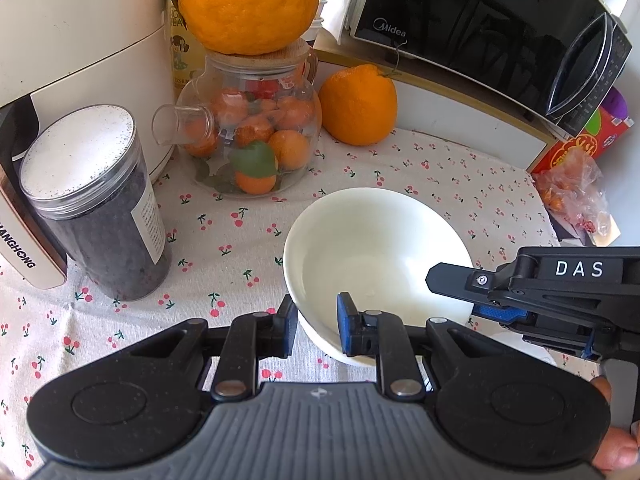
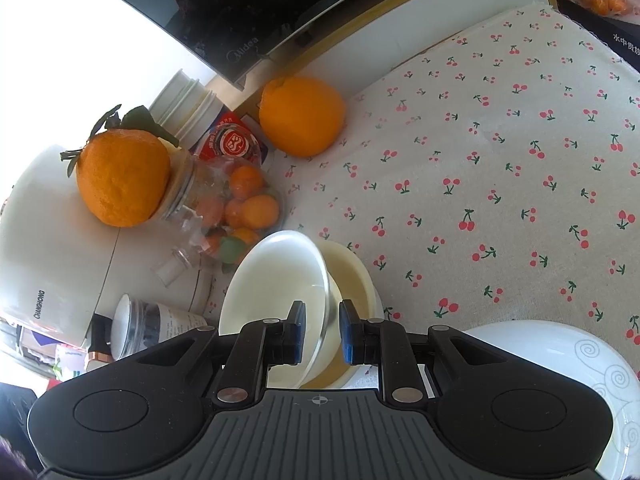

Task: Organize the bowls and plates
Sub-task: 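Carry the small white bowl with both tools onto the stacked bowls, then open both tools to release the small bowl onto the stack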

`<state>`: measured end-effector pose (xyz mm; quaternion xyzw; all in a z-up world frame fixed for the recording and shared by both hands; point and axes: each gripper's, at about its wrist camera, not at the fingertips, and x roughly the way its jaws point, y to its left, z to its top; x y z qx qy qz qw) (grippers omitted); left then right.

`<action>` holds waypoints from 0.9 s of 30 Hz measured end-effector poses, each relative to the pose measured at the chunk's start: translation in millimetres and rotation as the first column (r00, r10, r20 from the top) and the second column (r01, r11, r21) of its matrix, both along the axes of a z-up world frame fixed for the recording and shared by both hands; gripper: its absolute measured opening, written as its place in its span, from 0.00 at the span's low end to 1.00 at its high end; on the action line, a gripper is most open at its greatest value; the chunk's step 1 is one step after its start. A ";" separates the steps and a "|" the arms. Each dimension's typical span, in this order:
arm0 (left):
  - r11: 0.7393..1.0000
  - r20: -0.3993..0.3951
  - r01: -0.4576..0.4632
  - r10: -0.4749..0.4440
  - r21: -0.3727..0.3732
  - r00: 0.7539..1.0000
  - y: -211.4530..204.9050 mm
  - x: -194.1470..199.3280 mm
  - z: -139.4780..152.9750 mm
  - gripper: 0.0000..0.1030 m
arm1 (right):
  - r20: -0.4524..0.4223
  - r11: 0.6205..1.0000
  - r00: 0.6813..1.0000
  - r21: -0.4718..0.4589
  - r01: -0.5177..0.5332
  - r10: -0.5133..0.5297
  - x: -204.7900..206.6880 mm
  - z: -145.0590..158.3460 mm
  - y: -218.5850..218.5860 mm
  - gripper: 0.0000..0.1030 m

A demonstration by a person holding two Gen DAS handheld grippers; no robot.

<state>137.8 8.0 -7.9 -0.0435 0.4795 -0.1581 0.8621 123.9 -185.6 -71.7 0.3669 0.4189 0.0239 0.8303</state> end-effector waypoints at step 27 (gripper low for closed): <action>0.999 -0.003 0.018 -0.018 0.028 1.000 -0.8 2.9 -7.2 0.24 | 0.015 1.000 1.000 -0.013 -0.011 0.012 2.2 1.0 -8.3 0.43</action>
